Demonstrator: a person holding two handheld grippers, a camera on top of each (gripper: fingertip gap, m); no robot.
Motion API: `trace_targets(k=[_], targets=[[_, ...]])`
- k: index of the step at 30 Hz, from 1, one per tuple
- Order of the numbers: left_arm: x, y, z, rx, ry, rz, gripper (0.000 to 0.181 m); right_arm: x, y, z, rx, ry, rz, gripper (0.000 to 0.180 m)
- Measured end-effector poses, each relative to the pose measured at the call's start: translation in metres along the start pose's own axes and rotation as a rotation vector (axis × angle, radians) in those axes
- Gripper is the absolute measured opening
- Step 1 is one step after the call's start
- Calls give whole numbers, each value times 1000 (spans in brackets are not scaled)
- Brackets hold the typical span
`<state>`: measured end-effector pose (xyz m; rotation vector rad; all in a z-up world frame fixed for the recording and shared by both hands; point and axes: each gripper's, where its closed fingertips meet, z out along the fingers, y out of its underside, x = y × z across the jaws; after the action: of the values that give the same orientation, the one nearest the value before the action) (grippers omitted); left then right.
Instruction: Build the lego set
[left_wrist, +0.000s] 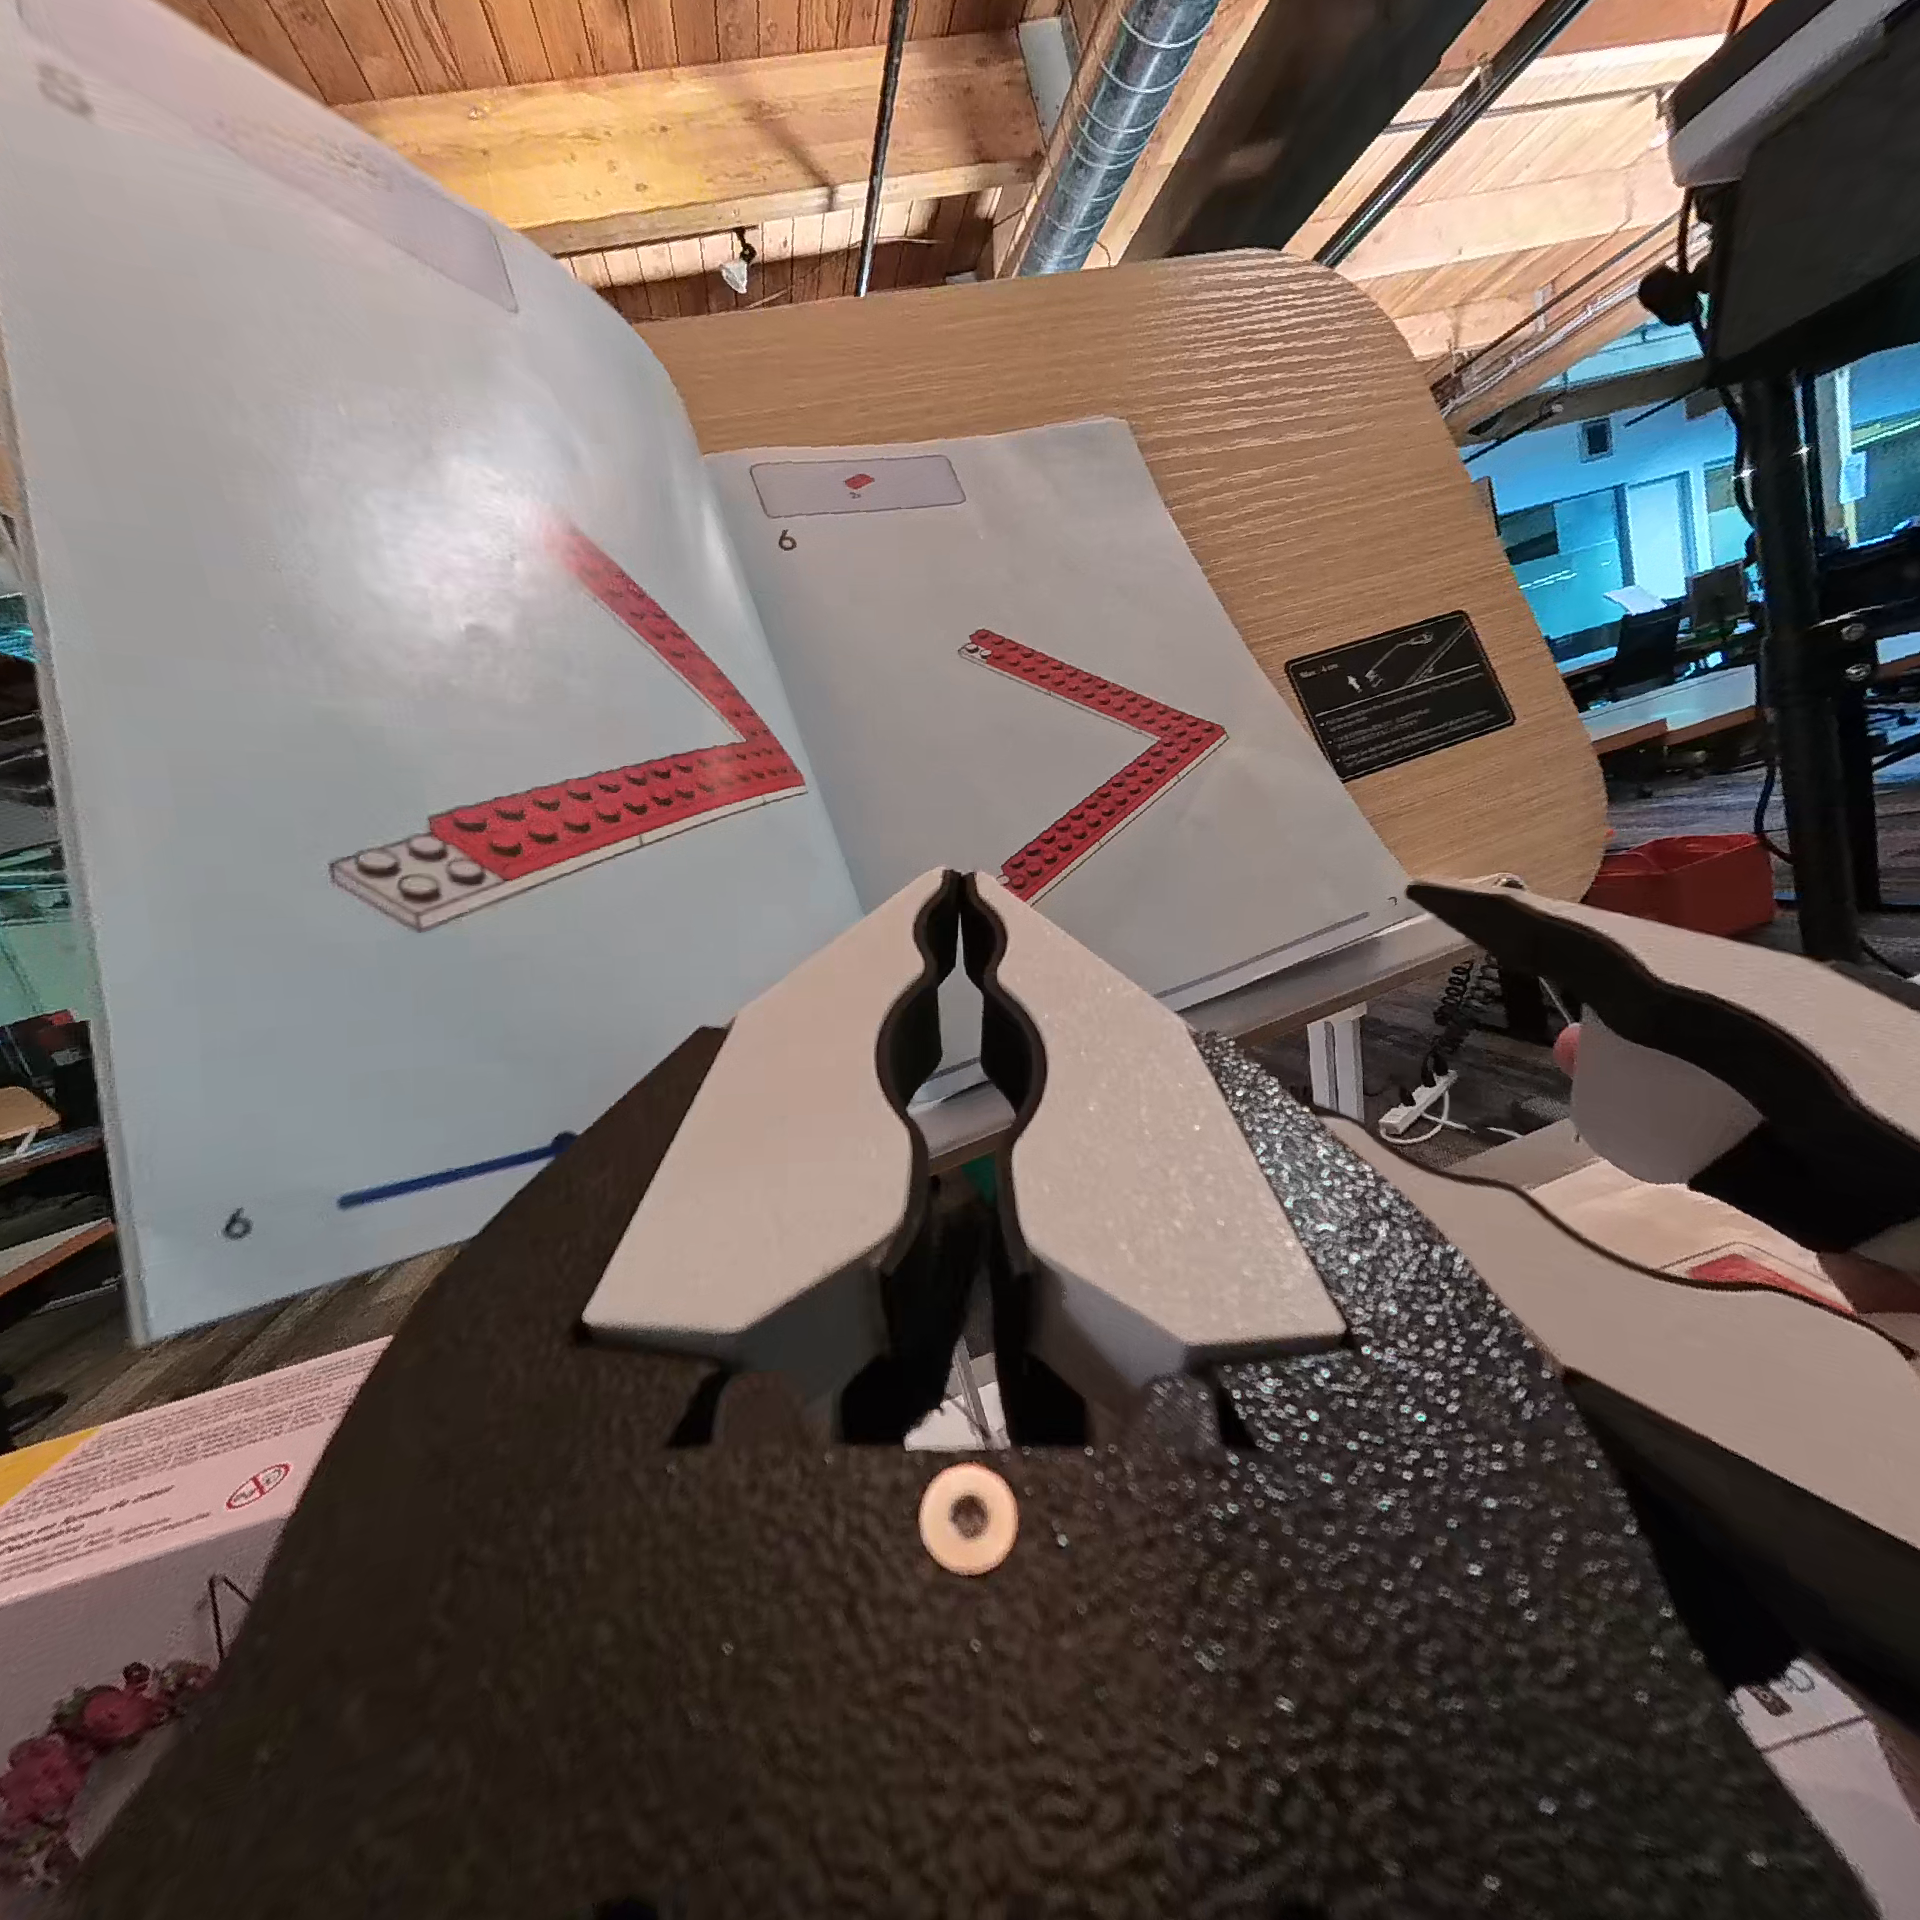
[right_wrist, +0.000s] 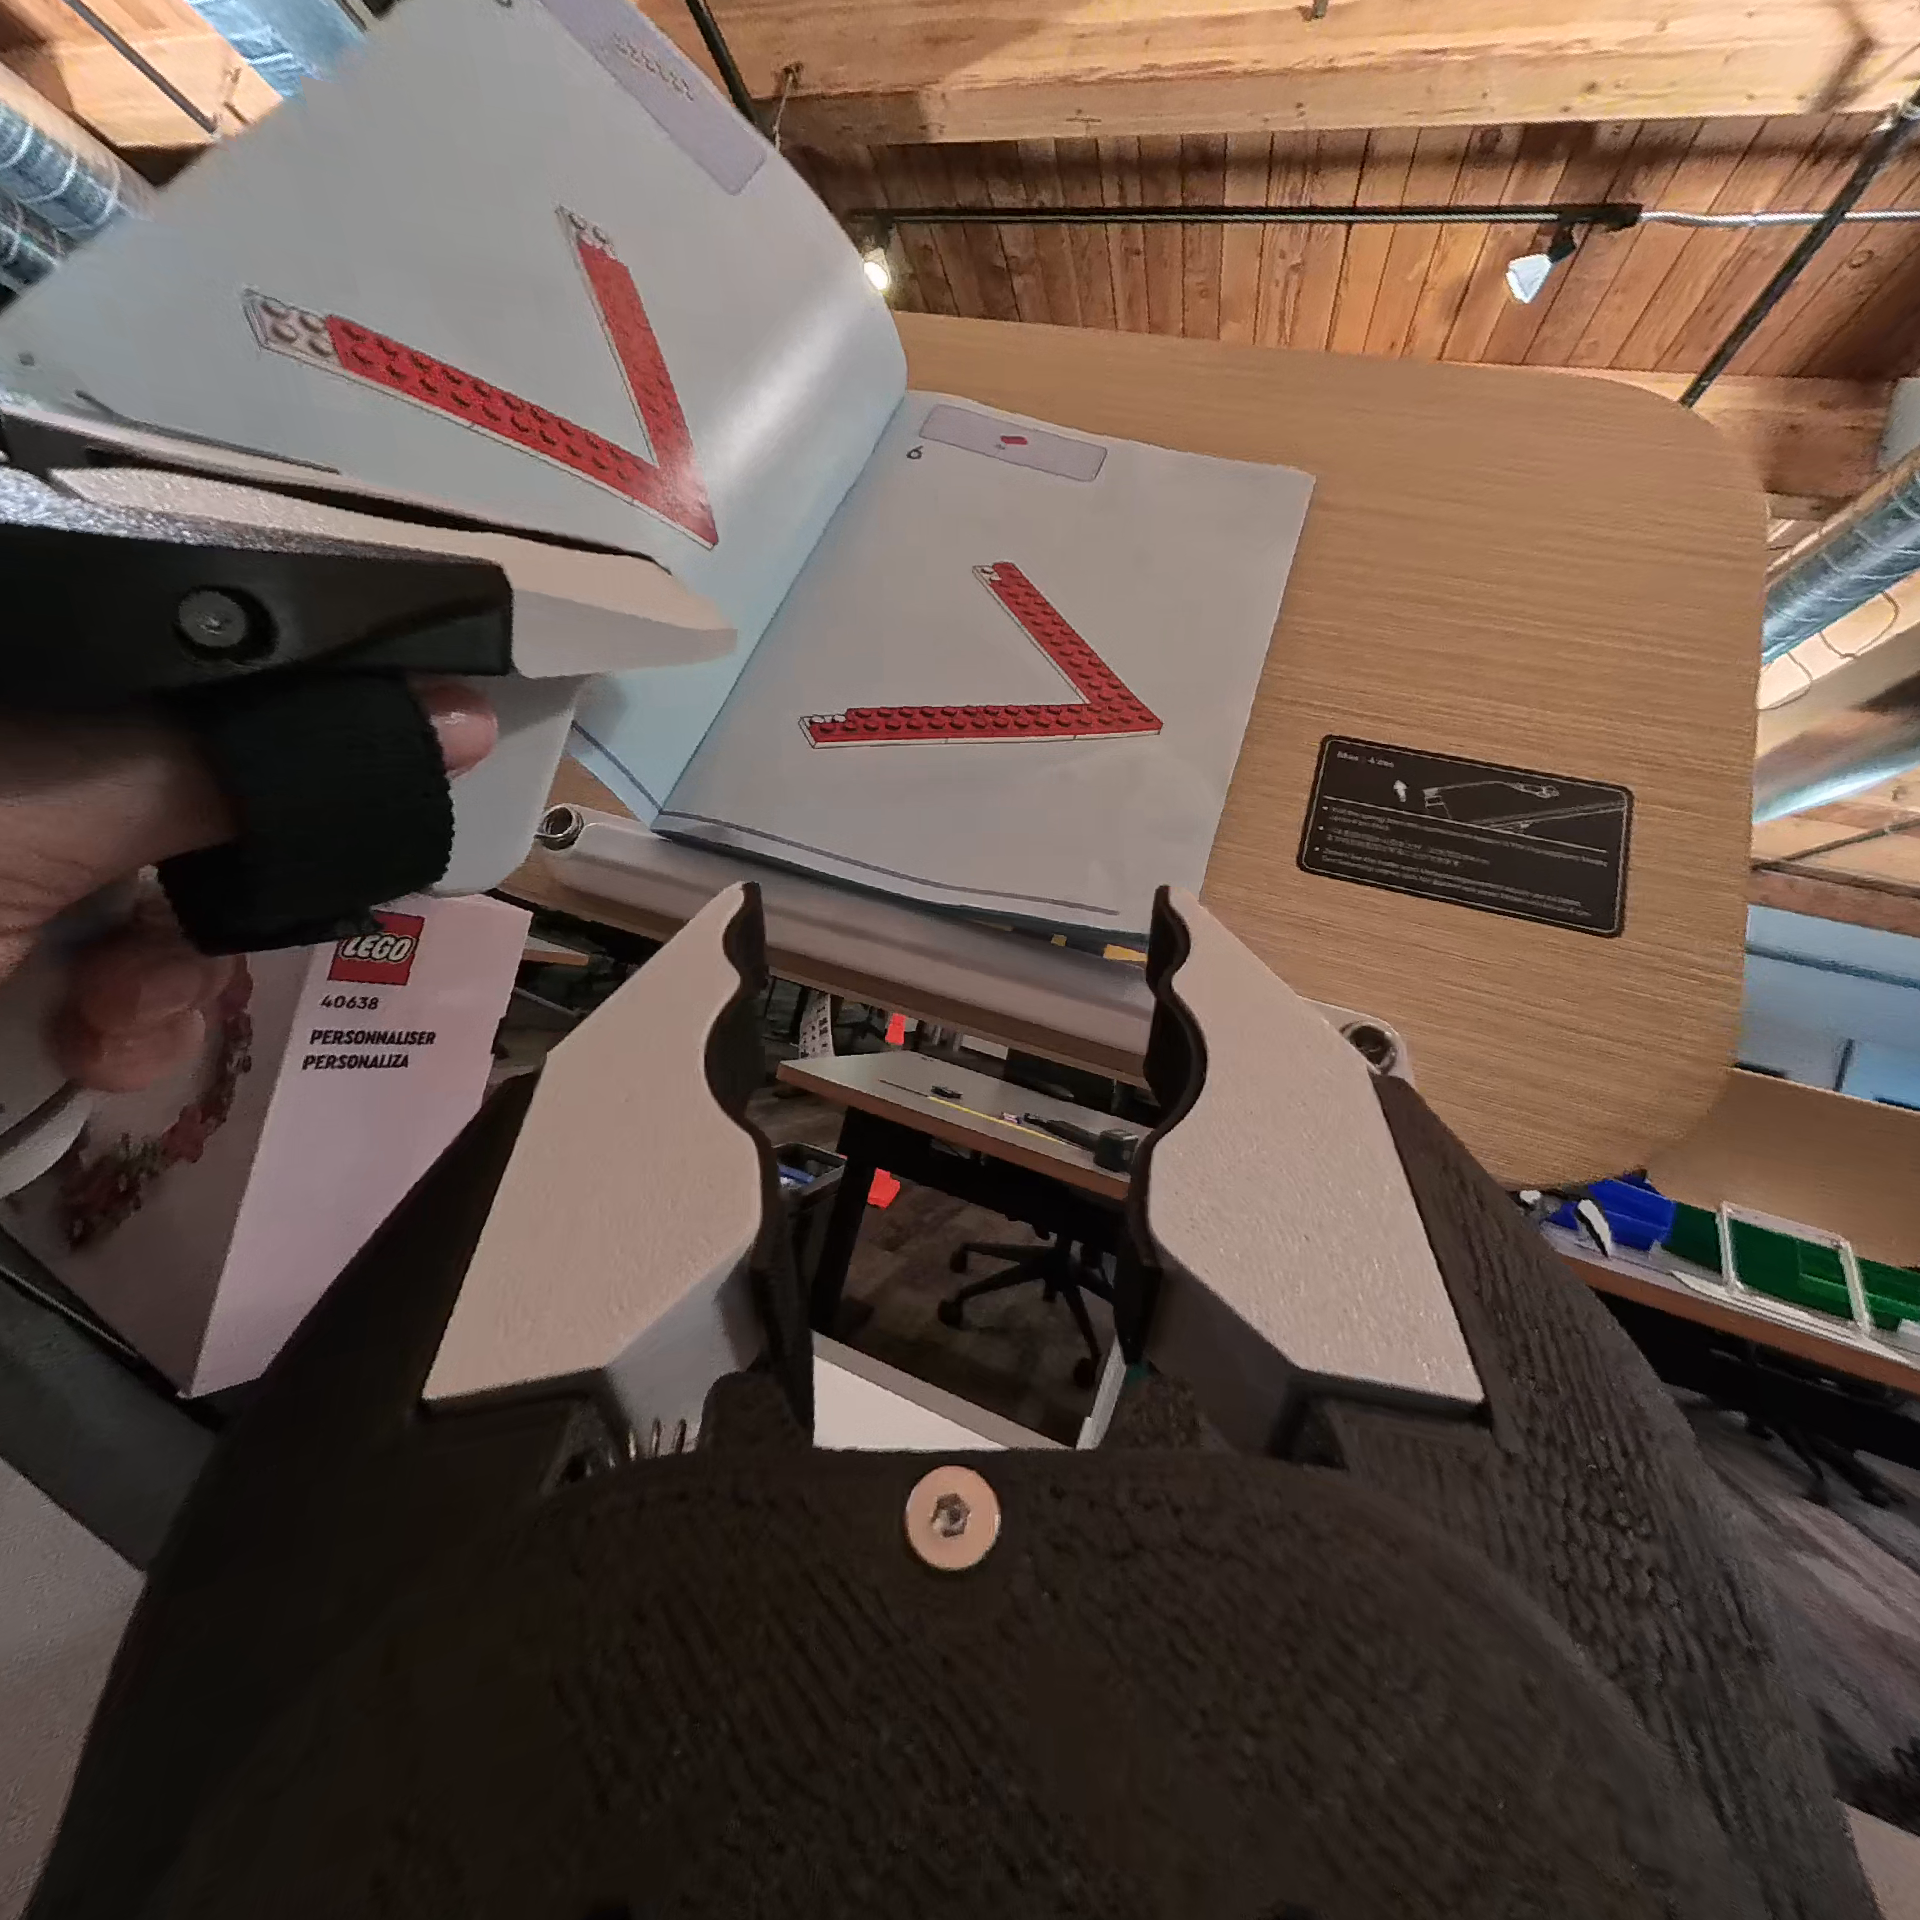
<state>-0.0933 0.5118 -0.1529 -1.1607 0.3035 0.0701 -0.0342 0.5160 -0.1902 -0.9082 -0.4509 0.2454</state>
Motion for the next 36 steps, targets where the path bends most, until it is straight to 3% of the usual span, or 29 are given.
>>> trace_targets(k=[6, 24, 36], targets=[[0, -1, 0, 2, -2, 5, 0, 16, 4, -1, -21, 63, 39, 73], [0, 2, 0, -6, -4, 4, 0, 7, 3, 1, -20, 22, 14, 68], [-1, 2, 0, -5, -1, 1, 0, 22, 6, 3, -45, 73, 131, 39]])
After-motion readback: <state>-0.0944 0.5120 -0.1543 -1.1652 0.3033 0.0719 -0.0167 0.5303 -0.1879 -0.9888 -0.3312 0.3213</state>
